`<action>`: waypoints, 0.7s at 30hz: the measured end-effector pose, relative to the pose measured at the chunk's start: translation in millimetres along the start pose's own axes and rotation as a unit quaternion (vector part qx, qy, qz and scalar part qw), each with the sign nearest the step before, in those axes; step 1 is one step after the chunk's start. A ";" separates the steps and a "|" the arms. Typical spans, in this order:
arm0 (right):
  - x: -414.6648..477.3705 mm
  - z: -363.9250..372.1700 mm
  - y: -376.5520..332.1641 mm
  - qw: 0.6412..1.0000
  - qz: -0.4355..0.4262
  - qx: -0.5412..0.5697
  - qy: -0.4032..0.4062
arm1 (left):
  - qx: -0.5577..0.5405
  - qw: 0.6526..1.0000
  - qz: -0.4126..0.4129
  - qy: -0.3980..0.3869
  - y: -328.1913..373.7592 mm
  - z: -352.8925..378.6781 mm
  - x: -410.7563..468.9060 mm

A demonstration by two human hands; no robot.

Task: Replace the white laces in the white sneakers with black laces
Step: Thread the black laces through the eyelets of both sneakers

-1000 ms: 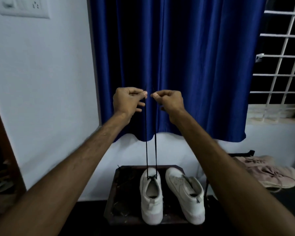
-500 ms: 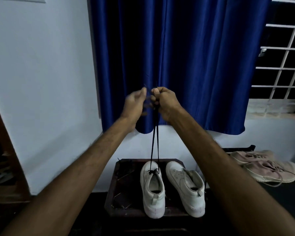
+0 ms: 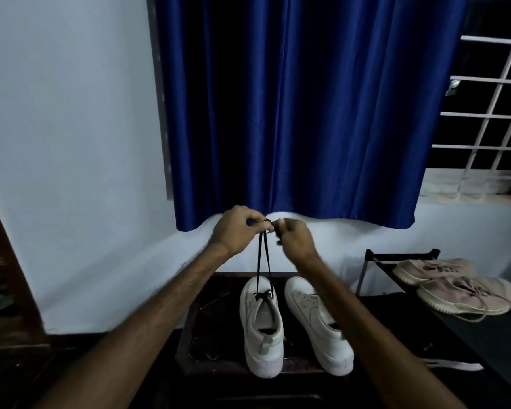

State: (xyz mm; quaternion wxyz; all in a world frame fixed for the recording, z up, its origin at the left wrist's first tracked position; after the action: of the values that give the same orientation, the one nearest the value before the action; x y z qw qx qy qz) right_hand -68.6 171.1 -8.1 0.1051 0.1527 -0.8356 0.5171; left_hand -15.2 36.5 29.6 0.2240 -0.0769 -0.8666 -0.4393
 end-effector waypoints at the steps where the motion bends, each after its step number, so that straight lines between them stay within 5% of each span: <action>1: -13.1 13.2 6.6 0.999 0.005 0.033 -0.034 | 0.004 1.000 -0.005 0.018 -3.0 -1.0 -1.5; 4: -40.7 39.5 12.1 0.990 -0.021 0.086 -0.112 | 0.011 0.998 -0.025 0.054 -11.4 -1.3 -7.9; 9: -55.6 47.6 10.0 0.992 -0.048 0.058 -0.103 | -0.075 0.991 -0.071 0.087 -32.3 10.1 -14.9; 12: -58.1 53.0 21.3 0.979 0.019 0.153 -0.135 | -0.086 0.990 -0.063 0.087 -32.7 11.6 -13.9; 17: -55.0 49.2 47.8 0.883 0.206 0.409 -0.107 | -0.079 0.985 -0.059 0.141 -37.0 2.2 -38.0; 19: -54.7 42.6 59.8 0.858 0.260 0.436 -0.074 | 0.038 0.996 -0.037 0.073 -39.7 19.5 -61.9; 21: -52.3 36.1 66.4 0.833 0.288 0.471 -0.040 | 0.179 0.980 -0.032 -0.075 -48.9 54.1 -86.2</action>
State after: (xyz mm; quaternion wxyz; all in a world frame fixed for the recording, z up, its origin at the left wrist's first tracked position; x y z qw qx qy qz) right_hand -44.7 174.2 -96.7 -0.1665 -0.0436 -0.5003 0.8486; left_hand 27.8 55.5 -73.0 0.1543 -0.0409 -0.9476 -0.2769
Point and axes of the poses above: each hand's wrist, its own x-axis towards the middle knuckle, its own z-axis out of the palm, y = z × x, the point moved 7 cm from there along x, towards the middle knuckle, and after that the axes turned 5 degrees about -x, right-handed, at the moved point
